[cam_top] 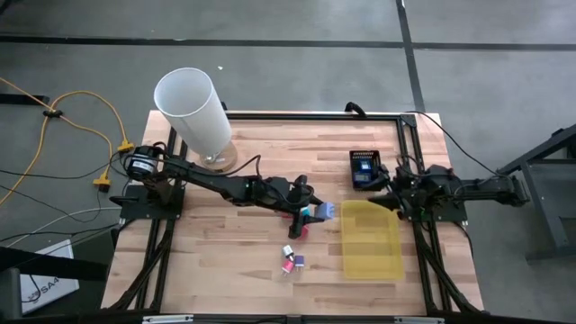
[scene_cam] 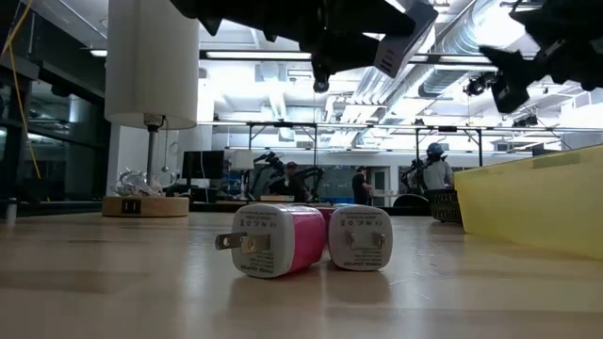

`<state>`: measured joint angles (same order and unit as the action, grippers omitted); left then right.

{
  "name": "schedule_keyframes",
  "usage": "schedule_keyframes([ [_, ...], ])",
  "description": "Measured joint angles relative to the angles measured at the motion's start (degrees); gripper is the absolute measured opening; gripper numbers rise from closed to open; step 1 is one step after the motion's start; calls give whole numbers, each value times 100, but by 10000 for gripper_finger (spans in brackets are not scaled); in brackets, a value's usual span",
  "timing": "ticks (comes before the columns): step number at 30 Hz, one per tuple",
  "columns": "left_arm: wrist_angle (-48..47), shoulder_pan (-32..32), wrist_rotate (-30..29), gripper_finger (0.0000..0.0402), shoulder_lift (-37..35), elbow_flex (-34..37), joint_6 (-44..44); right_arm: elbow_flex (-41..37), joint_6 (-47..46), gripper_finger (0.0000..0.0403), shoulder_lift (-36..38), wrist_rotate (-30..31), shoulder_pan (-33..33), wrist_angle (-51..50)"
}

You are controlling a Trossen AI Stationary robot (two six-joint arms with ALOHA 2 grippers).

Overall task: Pick & Place Office items
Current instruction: Put the blue charger adapter into the yellow bin

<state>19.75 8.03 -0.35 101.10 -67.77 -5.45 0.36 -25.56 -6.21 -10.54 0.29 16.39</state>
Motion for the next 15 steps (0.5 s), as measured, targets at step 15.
schedule_keyframes([
  [15, -4, 0, 6, 209, 0, 0, -42, 365, 629, 193, -919, 294, 237, 889],
])
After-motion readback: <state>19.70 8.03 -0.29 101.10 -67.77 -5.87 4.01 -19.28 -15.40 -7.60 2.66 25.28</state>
